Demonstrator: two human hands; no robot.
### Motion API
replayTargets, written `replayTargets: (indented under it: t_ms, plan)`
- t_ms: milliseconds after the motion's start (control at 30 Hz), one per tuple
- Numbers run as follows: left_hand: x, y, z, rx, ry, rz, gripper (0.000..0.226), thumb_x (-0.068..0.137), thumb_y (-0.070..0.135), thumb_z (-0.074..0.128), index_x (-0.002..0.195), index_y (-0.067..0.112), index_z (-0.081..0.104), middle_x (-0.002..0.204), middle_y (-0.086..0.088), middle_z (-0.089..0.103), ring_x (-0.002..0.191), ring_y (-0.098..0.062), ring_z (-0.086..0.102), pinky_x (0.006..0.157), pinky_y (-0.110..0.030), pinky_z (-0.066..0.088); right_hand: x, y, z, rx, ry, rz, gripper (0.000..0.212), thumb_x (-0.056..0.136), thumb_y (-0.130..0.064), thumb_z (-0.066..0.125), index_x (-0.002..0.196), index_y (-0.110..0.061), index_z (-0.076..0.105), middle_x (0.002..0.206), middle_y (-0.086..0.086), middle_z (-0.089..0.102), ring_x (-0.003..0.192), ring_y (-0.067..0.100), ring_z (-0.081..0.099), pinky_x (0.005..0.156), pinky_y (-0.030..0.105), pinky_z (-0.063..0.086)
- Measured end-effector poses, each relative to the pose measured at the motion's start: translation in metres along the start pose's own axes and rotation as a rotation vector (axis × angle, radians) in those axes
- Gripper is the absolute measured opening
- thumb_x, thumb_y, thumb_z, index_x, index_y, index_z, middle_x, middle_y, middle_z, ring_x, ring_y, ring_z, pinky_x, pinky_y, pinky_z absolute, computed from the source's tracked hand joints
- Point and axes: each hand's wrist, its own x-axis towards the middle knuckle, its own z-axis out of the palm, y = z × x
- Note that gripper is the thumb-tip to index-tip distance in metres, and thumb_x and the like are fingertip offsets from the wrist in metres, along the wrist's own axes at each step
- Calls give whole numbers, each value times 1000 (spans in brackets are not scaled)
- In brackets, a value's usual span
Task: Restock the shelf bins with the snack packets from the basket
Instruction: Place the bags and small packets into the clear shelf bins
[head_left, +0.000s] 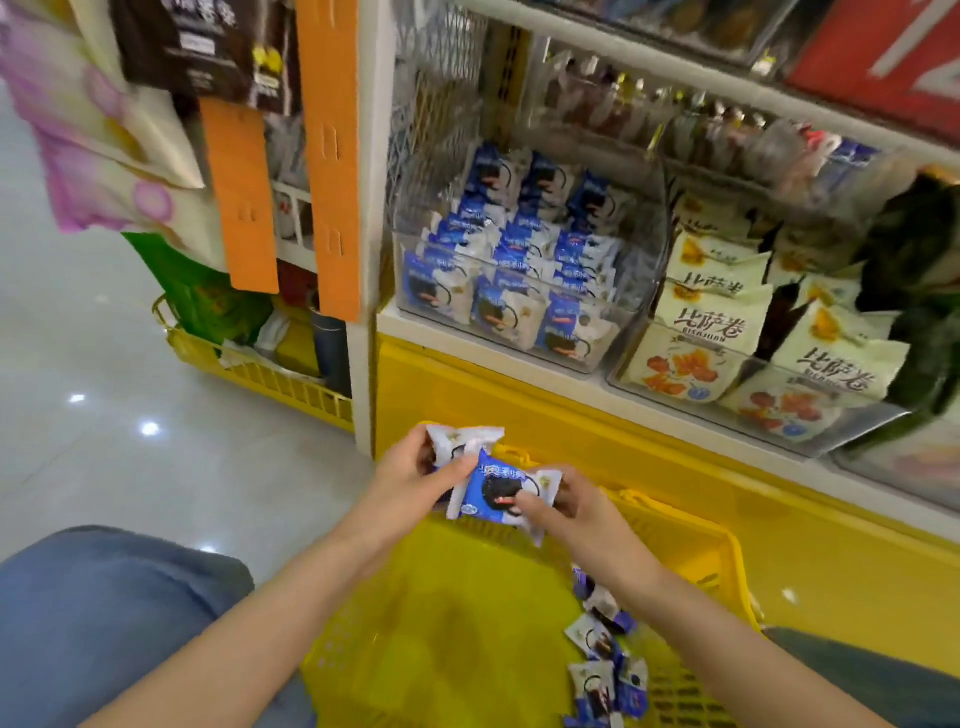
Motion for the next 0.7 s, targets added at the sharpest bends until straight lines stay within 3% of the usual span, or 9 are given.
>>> replayTargets:
  t_ms: [200,300,367,467,533,633,700]
  plan:
    - [30,59,-28,153,41,227,16,85,17,63,100,23,58,97,11,67,90,1,64,70,-15,53,34,-81,-39,-123,147,-213,15,85,-27,63,98,-28,55,75,-6,67,65,-2,61,59,10,46]
    - [42,78,-39,134,41,284,16,85,19,64,95,28,57,95,15,65,86,11,62,67,-10,51,56,-118,-54,-165,282,-297,23,82,-37,65,100,-31,53,81,-2,70,67,16,66,63,33,53]
    - [49,84,-45,114,89,309,17,84,21,64,95,32,56,97,14,65,89,7,63,69,-14,53,77,-136,-62,-226,397,-328,24,84,-37,65,102,-30,52,90,1,68,78,24,67,70,43,55]
    - [59,92,-50,86,154,340,16,82,25,65,91,36,57,96,15,66,90,4,63,71,-16,54,121,-152,-72,-328,537,-304,29,85,-41,64,106,-29,49,97,-2,65,76,15,63,60,28,53]
    - [66,98,-52,64,157,365,12,81,27,65,89,34,59,94,16,66,88,9,62,66,-11,51,156,-157,-79,-373,587,-257,36,84,-41,66,111,-24,50,101,1,63,81,15,60,59,21,44]
    - [77,103,-59,4,171,368,15,82,27,64,94,18,61,94,12,68,89,9,62,65,-13,53,205,-163,-82,-438,570,-188,46,85,-34,67,117,-3,55,103,11,63,90,24,61,70,31,46]
    - [84,106,-63,-26,187,365,22,81,28,65,98,14,61,95,9,69,92,4,63,68,-16,55,230,-166,-77,-466,560,-140,42,87,-32,65,109,3,59,99,15,64,87,28,61,72,37,47]
